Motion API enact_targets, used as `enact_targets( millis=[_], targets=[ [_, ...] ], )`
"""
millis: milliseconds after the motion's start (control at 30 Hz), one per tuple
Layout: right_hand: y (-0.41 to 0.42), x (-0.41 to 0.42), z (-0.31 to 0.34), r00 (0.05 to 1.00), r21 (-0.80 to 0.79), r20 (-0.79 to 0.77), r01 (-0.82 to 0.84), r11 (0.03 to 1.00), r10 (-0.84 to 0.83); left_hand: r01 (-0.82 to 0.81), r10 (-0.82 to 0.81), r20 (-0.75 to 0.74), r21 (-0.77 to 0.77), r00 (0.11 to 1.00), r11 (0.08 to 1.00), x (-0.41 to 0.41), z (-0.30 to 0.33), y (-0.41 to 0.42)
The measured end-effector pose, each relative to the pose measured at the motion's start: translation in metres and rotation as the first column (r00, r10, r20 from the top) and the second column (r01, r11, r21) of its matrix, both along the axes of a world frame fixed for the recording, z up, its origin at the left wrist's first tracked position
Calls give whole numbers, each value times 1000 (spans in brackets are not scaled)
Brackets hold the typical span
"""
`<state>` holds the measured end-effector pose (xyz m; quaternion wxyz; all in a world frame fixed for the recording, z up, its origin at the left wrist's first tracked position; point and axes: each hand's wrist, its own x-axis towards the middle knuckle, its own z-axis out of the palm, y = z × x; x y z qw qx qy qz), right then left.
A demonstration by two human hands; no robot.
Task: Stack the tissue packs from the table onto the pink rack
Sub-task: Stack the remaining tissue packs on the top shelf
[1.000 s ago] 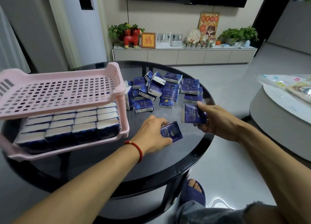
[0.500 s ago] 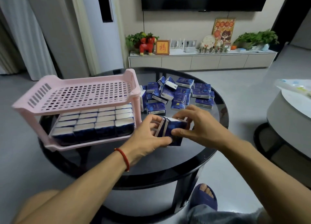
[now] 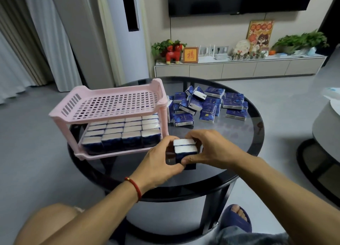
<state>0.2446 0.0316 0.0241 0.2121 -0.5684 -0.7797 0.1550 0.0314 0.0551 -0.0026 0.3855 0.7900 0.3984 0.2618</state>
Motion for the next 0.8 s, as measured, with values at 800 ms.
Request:
enact_targets(
  millis=[800],
  targets=[
    [58, -47, 25, 793, -1, -521, 371, 929, -317, -235, 240, -24, 127, 971, 964, -34, 146, 132]
  ],
)
